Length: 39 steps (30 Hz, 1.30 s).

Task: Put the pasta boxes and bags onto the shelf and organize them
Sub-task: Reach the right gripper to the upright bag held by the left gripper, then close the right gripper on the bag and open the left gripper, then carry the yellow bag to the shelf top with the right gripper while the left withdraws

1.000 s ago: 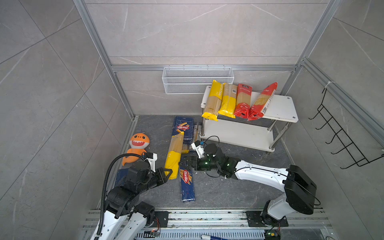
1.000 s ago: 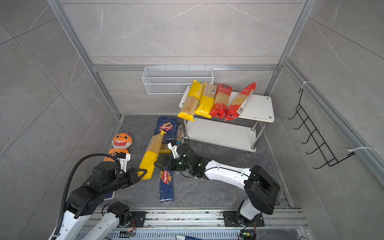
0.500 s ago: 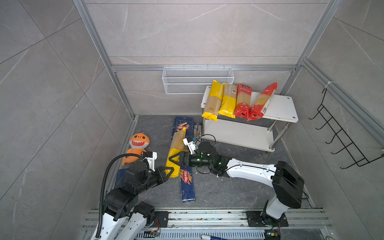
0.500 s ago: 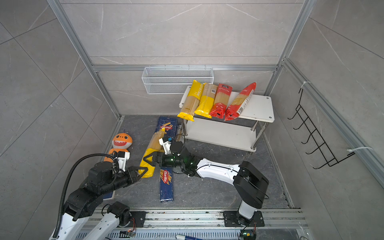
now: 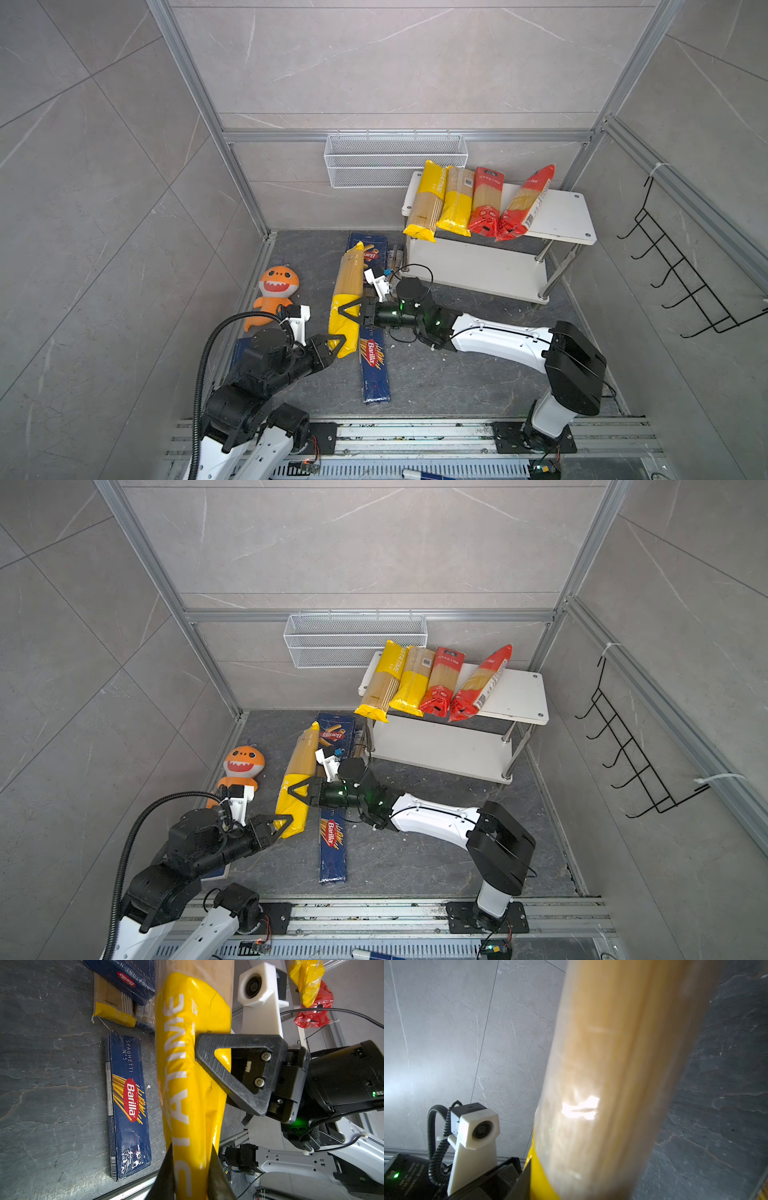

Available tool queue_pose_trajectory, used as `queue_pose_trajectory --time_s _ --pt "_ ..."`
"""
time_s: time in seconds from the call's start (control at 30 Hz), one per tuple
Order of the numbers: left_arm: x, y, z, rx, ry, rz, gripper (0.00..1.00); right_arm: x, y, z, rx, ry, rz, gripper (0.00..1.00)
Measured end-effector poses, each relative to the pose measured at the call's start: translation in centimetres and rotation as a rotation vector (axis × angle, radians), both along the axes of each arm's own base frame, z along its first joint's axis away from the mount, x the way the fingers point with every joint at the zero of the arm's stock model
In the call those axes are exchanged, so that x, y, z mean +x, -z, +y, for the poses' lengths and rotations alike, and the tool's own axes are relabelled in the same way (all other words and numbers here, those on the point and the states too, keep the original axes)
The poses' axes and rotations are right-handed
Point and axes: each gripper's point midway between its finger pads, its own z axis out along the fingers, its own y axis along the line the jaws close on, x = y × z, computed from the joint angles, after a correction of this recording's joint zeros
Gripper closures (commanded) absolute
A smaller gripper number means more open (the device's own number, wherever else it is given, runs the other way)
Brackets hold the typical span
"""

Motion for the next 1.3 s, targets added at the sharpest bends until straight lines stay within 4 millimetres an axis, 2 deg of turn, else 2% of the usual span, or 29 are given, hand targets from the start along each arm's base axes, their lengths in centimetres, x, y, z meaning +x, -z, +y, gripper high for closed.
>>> queue_pose_trajectory --time_s 0.17,0.2,0.27,0.43,0.57,0.73,0.97,1.03,1.07,1.17,1.3 --pt "0.0 -0.4 0.1 0.009 0.007 -0.041 0.34 -0.3 1.2 -0.4 -0.061 -0.001 0.029 0.81" --pt "0.0 -0.6 0.1 0.011 0.01 -0.053 0.3 -0.5 1.5 -0.6 -0.082 -0.004 0.035 0.82" --pt "0.2 -1.1 0.1 0.012 0.014 -0.08 0.25 -0.9 2.3 -1.1 -0.128 -0.012 0.043 0.83" --pt "0.0 -4.3 0.4 0.005 0.016 -0.193 0.17 -2.4 4.1 -2.2 -0.237 -0.04 0.061 0.85" --pt "-0.5 -6.7 1.4 0.024 -0.018 -0.274 0.11 -3.4 3.6 -3.4 -0.274 -0.054 0.059 0.87" --pt "-0.5 -7.2 2.7 0.079 -0.07 -0.3 0.1 -4.3 0.7 -5.1 -0.261 -0.056 0.024 0.88" --pt "0.2 -6.1 3.4 0.134 -0.105 -0.272 0.09 -5.9 -6.0 -7.9 -0.188 -0.052 -0.067 0.89" --pt "0.4 -5.9 3.3 0.141 -0.102 -0.262 0.04 -6.3 -7.9 -8.9 -0.178 -0.044 -0.098 0.89" --pt "0.6 -5.7 3.2 0.145 -0.1 -0.257 0.01 -6.5 -9.0 -9.4 -0.176 -0.036 -0.116 0.9" --pt "1.4 -5.0 2.6 0.16 -0.085 -0.236 0.0 -6.5 -12.2 -11.6 -0.203 0.017 -0.173 0.91" --pt "3.2 -3.8 1.1 0.173 -0.037 -0.18 0.0 -6.0 -16.7 -15.7 -0.263 0.142 -0.274 0.9"
